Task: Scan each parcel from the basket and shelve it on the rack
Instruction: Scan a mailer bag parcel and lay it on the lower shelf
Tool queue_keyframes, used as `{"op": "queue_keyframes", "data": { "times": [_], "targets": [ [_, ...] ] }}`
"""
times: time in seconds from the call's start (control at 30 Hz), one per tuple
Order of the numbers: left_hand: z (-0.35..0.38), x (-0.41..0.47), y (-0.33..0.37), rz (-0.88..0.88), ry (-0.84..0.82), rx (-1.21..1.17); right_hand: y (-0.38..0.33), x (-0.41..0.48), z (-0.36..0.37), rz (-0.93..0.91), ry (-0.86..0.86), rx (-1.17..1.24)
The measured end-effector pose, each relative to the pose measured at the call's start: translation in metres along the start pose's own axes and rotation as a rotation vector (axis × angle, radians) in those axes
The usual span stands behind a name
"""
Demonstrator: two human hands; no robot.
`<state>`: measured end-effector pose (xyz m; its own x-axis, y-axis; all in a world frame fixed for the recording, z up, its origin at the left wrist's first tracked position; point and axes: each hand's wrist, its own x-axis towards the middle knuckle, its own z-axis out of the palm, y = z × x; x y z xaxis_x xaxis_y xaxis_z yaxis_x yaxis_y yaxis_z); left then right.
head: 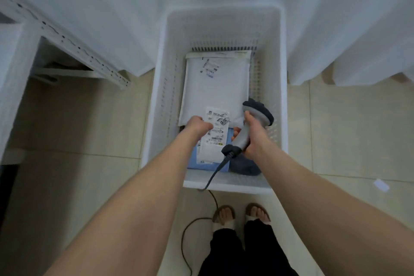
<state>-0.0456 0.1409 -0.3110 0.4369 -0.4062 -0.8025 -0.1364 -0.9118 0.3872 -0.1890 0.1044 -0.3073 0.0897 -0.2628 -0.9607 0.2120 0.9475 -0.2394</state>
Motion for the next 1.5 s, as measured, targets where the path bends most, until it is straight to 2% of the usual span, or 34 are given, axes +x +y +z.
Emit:
{"op": "queue_keyframes", "data": {
  "times": [0.17,0.4,0.63,0.83,0.97,1.1,1.23,1.5],
  "targets": [
    [0.043,0.087,-0.037,-0.094,-0.07,0.044,0.002,0.092,-0.013,0.06,-0.008,-0.033],
    [0.076,0.165,-0.065,-0.086,-0.096,0.045,0.011,0.169,-0.012,0.118,-0.059,-0.033],
    [0.079,0.169,-0.063,-0.115,-0.124,-0.049,0.009,0.179,-0.008,0.096,-0.072,-0.048],
    [0.088,0.171,-0.063,-0.099,-0.167,-0.069,0.015,0.183,-0.012,0.042,-0.011,-0.199],
    [0.091,0.178,-0.07,-0.094,-0.139,-0.169,0.028,0.193,-0.013,0.038,-0.091,-0.206],
    [0.062,0.167,-0.059,0.028,0.045,-0.317,0.023,0.165,-0.005,0.002,-0.135,-0.19],
    [0.016,0.113,-0.025,0.114,0.198,-0.42,0.006,0.098,0.012,-0.06,-0.118,-0.173],
    [-0.095,-0.051,0.056,0.17,0.265,-0.655,-0.037,-0.088,0.045,-0.204,-0.113,-0.25]
  ]
}}
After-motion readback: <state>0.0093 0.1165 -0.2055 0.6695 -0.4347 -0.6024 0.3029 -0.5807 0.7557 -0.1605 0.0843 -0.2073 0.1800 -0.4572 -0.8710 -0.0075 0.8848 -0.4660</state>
